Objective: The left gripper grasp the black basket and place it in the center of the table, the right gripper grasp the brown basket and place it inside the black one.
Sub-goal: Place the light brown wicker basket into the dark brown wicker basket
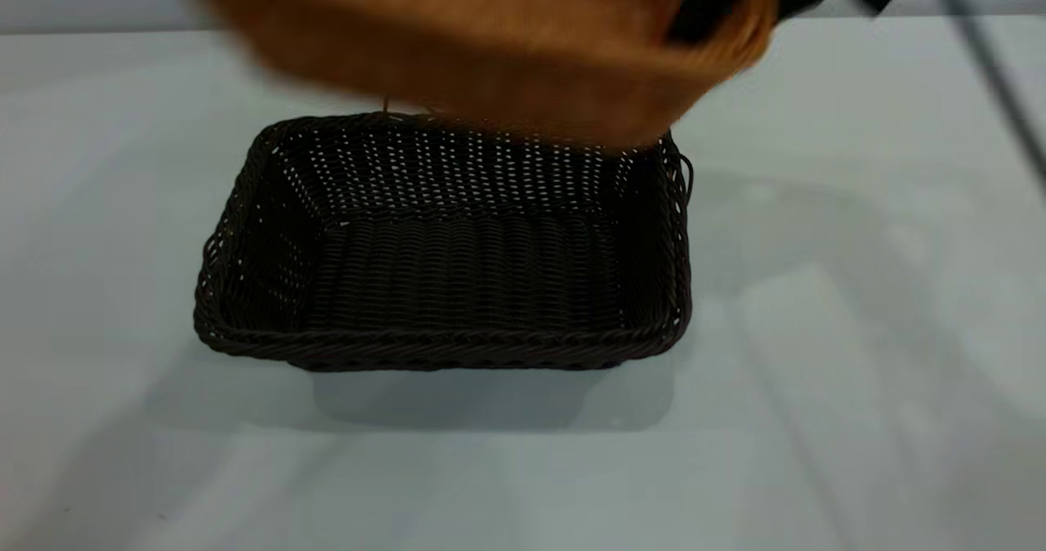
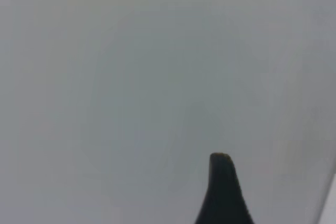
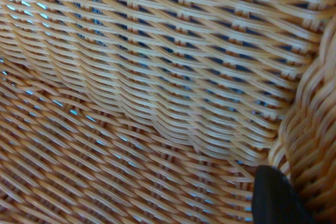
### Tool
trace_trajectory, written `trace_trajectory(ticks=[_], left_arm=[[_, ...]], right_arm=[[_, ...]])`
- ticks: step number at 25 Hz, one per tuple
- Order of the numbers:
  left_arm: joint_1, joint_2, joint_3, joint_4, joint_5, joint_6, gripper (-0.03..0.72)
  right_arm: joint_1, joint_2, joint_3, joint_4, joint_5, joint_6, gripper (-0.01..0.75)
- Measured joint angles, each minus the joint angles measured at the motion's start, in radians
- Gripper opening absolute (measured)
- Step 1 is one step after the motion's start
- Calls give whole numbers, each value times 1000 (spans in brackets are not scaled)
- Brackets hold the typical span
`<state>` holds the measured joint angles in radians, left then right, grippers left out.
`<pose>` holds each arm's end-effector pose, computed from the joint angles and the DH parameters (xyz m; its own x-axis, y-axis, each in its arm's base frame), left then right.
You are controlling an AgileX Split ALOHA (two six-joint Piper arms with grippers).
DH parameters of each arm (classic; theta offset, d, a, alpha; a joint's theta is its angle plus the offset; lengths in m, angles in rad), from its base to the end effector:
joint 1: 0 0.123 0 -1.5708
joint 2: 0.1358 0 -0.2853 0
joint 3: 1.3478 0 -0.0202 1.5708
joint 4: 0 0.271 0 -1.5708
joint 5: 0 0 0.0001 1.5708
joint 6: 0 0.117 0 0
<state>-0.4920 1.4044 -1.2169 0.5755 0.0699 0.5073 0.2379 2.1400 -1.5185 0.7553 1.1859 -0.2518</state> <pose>0.3356 -0.1748 0.3825 0.3219 0.8283 -0.4586 0.3294 0.3561 0.8744 0.3964 0.1726 0.1294 -0.9823 -0.1684 0.0823 -0.0796 0.7722 0.6303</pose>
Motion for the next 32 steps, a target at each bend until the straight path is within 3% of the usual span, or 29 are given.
trace_trajectory(ticks=[6, 12, 21, 32], left_arm=[[0, -11, 1, 0, 16, 0, 474], [0, -11, 1, -1, 20, -4, 474], [0, -11, 1, -1, 22, -4, 474], [0, -11, 1, -1, 22, -4, 474]], right_arm=[[99, 0, 118, -19, -42, -22, 108], [101, 6, 144, -10, -211, -7, 109], [101, 136, 144, 9, -157, -7, 109], [101, 165, 129, 8, -300, -22, 111]])
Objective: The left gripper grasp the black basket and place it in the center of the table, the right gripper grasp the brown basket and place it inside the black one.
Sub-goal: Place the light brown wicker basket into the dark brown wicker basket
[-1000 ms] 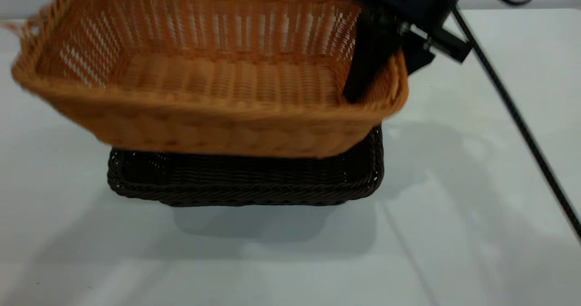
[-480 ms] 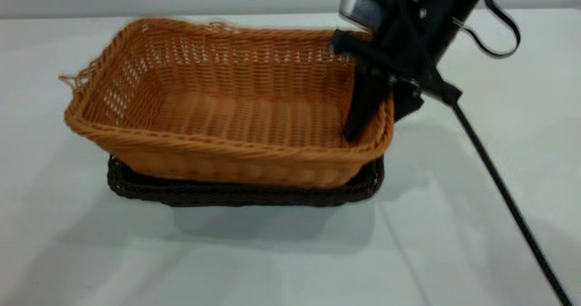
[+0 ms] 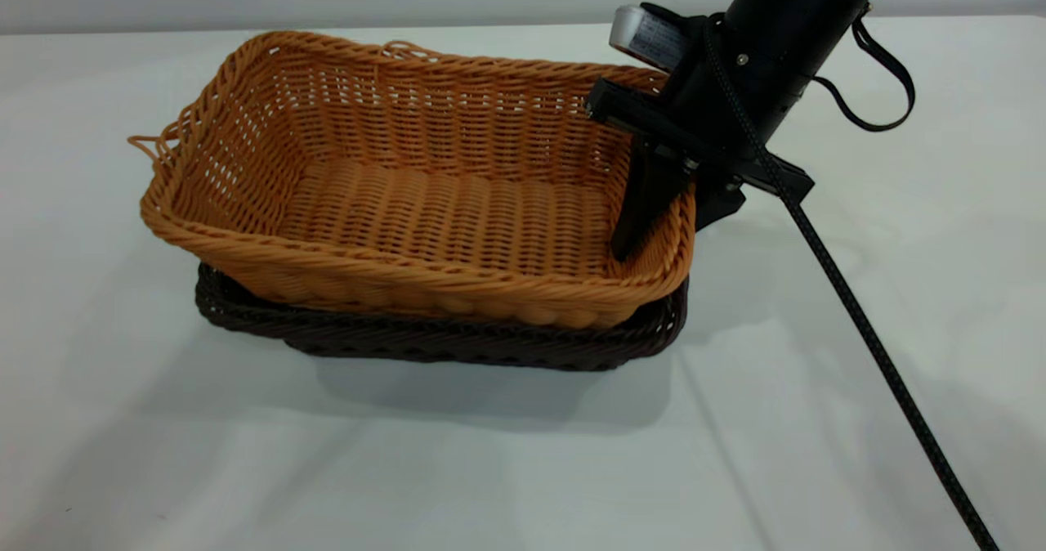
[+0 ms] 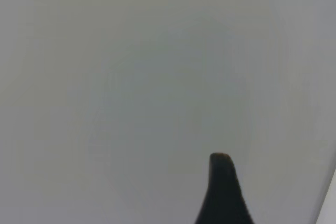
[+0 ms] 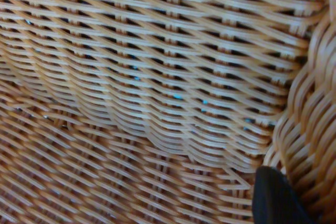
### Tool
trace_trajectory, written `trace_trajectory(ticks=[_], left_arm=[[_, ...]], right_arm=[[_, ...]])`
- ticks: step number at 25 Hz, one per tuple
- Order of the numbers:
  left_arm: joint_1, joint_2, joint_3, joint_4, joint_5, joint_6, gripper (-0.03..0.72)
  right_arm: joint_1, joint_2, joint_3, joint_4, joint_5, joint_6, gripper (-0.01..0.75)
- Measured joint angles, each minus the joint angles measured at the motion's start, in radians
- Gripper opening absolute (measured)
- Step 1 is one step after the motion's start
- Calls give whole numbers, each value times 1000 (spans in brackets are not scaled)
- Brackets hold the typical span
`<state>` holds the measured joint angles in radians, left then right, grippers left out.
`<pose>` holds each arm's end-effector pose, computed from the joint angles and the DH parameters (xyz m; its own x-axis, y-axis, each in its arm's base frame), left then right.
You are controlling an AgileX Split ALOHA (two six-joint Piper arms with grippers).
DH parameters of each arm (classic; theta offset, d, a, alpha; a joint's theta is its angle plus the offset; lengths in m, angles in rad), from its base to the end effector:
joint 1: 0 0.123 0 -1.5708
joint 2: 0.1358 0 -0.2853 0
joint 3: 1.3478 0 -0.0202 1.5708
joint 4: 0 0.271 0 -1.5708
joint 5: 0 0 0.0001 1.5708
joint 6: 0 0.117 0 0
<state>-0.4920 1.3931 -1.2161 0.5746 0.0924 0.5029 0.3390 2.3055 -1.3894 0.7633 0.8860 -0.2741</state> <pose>0.3333 -0.1719 0.3843 0.3070 0.8325 -0.4613 0.3327 0.3602 0.8715 0.3732 0.1981 0.0220 -0.9861 -0.1087 0.1260 -0.0276 0.8533 0.5206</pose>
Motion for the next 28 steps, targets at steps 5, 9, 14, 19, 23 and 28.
trace_trajectory(ticks=[5, 9, 14, 19, 23, 28], left_arm=[[0, 0, 0, 0, 0, 0, 474], [0, 0, 0, 0, 0, -4, 474], [0, 0, 0, 0, 0, -38, 474], [0, -2, 0, 0, 0, -46, 474], [0, -28, 2, 0, 2, -46, 474], [0, -85, 3, 0, 2, -51, 474]], right_arm=[[0, 0, -38, -66, -49, -5, 111], [0, 0, -94, -160, -39, -5, 112], [0, 2, -143, -201, -2, 3, 155], [1, 2, -149, -192, 10, 5, 376], [2, 2, -165, -195, 56, -11, 561], [2, 2, -256, -290, 239, -14, 622]])
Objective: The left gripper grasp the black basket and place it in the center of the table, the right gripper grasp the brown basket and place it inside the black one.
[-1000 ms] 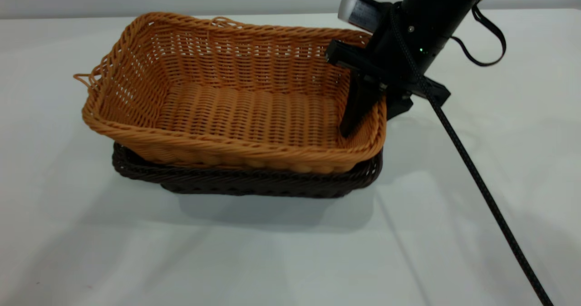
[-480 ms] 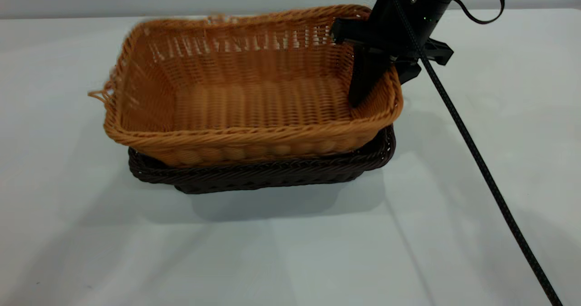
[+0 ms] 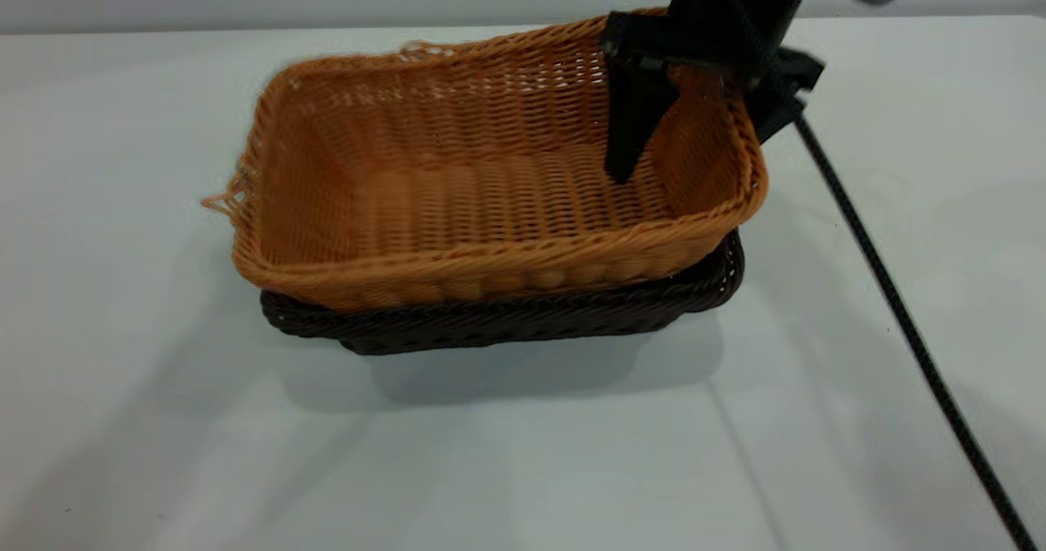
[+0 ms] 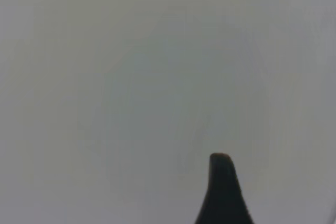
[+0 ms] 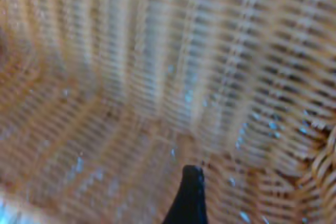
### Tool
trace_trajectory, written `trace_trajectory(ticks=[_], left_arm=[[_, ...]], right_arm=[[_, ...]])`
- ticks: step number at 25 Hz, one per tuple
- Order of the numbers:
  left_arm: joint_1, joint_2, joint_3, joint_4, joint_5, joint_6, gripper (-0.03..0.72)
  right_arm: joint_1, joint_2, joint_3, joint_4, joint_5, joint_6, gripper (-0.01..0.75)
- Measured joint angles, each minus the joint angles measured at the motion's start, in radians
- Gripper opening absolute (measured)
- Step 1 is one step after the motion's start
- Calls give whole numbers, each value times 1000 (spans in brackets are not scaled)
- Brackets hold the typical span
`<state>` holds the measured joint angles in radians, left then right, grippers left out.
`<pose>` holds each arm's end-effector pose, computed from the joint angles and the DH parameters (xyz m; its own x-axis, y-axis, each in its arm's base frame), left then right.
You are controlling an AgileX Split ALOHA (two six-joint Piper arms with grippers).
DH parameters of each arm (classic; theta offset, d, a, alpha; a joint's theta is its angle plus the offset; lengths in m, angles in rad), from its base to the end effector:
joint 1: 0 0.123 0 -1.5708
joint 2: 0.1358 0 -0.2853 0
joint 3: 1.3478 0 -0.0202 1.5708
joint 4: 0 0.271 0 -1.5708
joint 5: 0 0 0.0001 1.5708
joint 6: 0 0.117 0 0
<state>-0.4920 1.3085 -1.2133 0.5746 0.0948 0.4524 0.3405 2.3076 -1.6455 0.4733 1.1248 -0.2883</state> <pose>0.3127 -0.1607 0.4137 0.3246 0.7945 -0.5133 0.2874 0.4342 0.8537 0.4063 0.1950 0.0697 -0.9178 -0.3936 0.0526 -0.3385 0.8447 0.4146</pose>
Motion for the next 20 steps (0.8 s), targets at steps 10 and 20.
trace_trajectory(ticks=[10, 20], left_arm=[[0, -74, 0, -1, 39, -118, 474], [0, -242, 0, -8, 348, -235, 474]], right_arm=[[-1, -3, -126, -97, 77, 116, 580], [-1, -271, -134, -203, 91, 215, 577]])
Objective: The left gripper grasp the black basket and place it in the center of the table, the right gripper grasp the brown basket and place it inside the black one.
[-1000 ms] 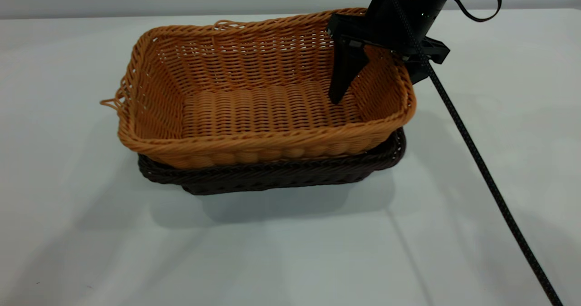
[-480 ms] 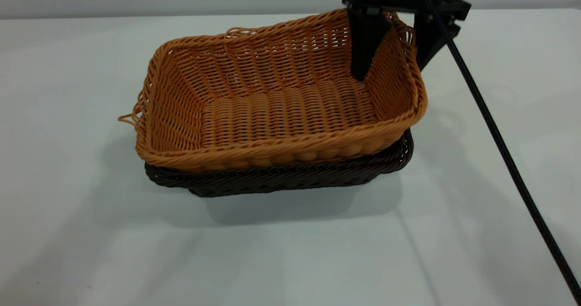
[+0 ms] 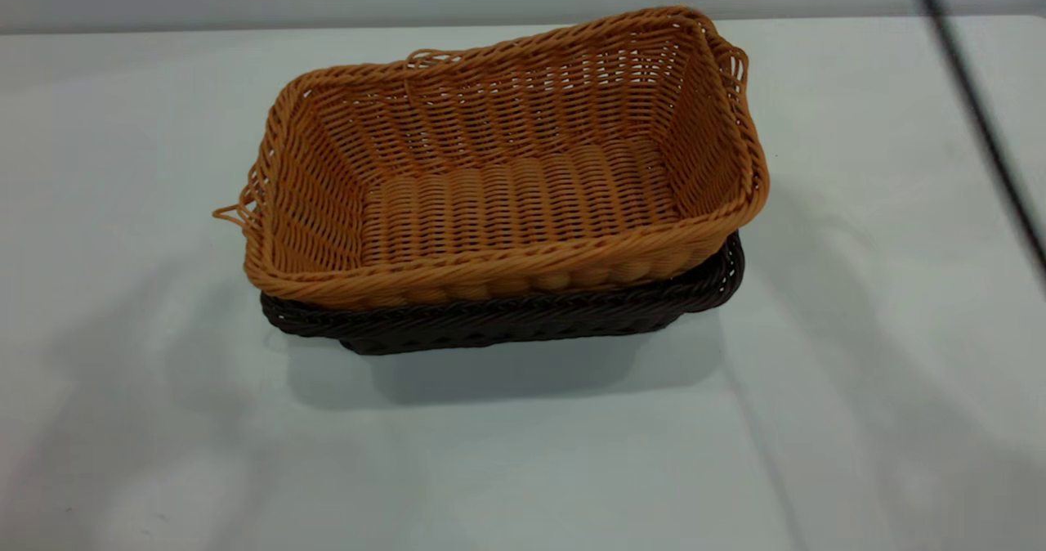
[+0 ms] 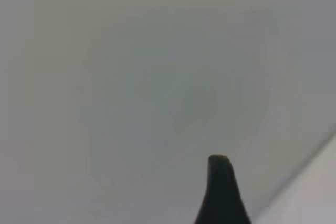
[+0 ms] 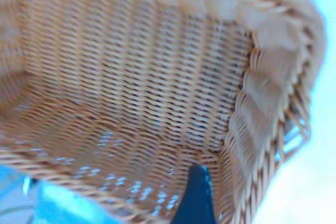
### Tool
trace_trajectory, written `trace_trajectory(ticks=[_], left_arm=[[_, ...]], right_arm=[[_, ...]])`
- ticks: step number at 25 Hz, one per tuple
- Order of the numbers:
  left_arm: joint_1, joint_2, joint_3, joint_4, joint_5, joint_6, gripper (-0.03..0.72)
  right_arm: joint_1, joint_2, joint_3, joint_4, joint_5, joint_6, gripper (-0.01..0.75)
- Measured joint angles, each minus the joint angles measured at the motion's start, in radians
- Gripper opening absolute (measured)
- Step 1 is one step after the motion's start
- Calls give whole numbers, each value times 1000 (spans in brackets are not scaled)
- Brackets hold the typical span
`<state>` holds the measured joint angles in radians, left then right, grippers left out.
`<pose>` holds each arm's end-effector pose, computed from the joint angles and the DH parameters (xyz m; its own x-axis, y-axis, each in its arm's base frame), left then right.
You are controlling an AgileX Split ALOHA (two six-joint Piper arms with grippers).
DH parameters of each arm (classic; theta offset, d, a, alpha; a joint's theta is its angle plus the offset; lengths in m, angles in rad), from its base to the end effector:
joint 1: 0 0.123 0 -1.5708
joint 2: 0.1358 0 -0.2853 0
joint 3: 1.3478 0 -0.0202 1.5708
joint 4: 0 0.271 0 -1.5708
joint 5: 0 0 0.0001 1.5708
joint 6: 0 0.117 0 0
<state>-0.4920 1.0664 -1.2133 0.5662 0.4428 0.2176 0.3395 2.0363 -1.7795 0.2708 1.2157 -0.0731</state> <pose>0.2496 -0.1032 0.4549 0.0795 0.7011 -0.7087 0.2784 0.6670 0.6911 0.4184 0.1789 0.2214 -0.9328 -0.3057 -0.1907 -0.3474 0.9037 0.2504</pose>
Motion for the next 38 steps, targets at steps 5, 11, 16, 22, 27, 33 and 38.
trace_trajectory(ticks=[5, 11, 16, 22, 27, 33, 38], left_arm=[[0, -107, 0, -10, 323, -127, 474], [0, -201, 0, -60, 722, -175, 474], [0, -248, 19, -210, 724, -180, 474], [0, -296, 181, -344, 724, -180, 474], [0, -307, 362, -389, 724, -207, 474], [0, -307, 544, -482, 724, -254, 474], [0, -307, 669, -540, 709, -261, 474]], right_arm=[[0, -274, 0, 1, 15, 19, 577], [0, -576, 21, 2, 34, 19, 576], [0, -822, 234, -28, 41, 19, 575], [0, -1098, 665, -96, 43, 55, 575], [0, -1279, 1010, -174, 41, 104, 575], [0, -1475, 1264, -193, 18, 137, 575], [0, -1596, 1299, -205, -99, 142, 575]])
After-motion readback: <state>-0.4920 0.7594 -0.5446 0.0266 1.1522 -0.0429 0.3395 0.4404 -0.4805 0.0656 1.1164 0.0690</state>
